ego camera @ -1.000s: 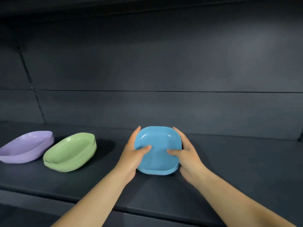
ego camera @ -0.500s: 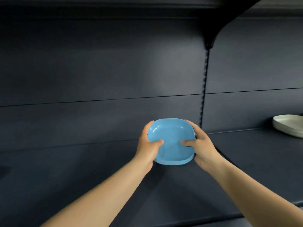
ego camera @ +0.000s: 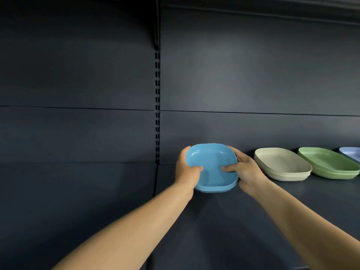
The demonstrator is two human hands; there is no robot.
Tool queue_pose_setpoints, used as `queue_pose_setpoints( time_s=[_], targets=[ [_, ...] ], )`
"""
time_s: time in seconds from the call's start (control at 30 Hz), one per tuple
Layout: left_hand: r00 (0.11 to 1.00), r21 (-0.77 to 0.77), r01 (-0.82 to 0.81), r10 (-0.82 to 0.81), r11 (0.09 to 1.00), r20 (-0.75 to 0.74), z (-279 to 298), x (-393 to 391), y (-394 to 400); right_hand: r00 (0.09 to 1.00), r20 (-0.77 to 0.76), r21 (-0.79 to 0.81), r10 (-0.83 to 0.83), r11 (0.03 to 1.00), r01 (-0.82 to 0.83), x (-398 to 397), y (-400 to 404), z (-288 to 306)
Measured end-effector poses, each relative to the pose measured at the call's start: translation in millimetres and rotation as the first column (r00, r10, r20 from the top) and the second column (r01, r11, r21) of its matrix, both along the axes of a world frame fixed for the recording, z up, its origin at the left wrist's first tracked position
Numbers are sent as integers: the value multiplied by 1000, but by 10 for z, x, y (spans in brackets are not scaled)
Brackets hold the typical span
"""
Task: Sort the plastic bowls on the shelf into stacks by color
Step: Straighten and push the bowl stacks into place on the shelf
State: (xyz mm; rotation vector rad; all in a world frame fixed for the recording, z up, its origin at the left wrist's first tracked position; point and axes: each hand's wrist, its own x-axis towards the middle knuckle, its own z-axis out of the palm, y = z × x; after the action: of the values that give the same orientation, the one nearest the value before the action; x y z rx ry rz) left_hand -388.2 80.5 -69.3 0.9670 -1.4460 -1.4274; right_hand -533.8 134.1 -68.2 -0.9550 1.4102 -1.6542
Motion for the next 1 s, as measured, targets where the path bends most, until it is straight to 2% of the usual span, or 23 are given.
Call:
queue_pose_setpoints(
  time_s=[0.2, 0.33, 0.53, 0.63, 1.0],
  targets=[
    [999, 66, -44, 43, 997, 12, -72, -671, -89, 1000, 25, 86, 16, 996, -18, -686, -162, -79],
    [997, 48, -31, 28, 998, 74, -200, -966, -285, 999, 34, 125, 38, 991, -42, -1004, -334, -185],
    [993, 31, -14, 11, 999, 116, -336, -1043, -570, 986, -1, 98, 165, 982, -164, -1209, -448, -353],
    [992, 36, -6, 1, 999, 128, -371, -1047, -621, 986, -4, 99, 167, 981, -166, -1227, -477, -368],
    [981, -6, 53, -51, 999, 186, -418, -1067, -665, 982, -158, 153, 100, 985, -75, -1271, -508, -370]
  ],
)
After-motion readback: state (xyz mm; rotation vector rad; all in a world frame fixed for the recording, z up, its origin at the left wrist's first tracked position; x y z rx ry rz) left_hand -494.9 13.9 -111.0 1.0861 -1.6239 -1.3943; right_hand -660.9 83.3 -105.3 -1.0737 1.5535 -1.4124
